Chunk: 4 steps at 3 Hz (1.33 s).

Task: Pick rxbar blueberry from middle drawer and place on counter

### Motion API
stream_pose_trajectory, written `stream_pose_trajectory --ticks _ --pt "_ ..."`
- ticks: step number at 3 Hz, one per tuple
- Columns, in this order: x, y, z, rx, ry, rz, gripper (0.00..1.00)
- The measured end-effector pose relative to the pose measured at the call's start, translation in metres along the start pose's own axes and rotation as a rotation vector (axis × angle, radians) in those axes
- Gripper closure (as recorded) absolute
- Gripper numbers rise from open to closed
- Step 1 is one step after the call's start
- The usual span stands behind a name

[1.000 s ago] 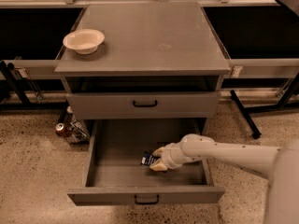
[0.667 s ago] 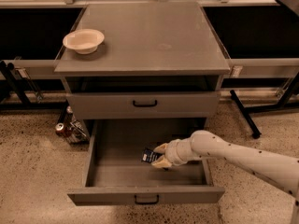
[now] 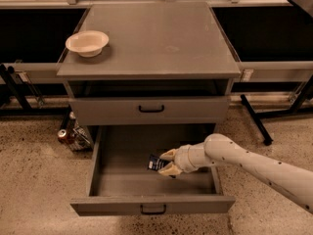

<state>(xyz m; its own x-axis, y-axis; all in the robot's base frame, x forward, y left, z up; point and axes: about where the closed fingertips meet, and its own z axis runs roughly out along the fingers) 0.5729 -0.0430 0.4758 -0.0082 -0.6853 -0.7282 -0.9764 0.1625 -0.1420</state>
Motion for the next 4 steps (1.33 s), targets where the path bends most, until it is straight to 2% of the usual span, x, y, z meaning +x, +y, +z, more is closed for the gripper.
stream_pose_trajectory --ticks 1,2,4 --pt "0.000 0.000 0.000 0.001 0.000 0.001 1.00" --pt "-0.045 -0.005 -0.026 0.004 -0.059 -0.100 1.00" --pt "-0.180 -0.003 -0.111 0.040 -0.179 -0.411 1.00"
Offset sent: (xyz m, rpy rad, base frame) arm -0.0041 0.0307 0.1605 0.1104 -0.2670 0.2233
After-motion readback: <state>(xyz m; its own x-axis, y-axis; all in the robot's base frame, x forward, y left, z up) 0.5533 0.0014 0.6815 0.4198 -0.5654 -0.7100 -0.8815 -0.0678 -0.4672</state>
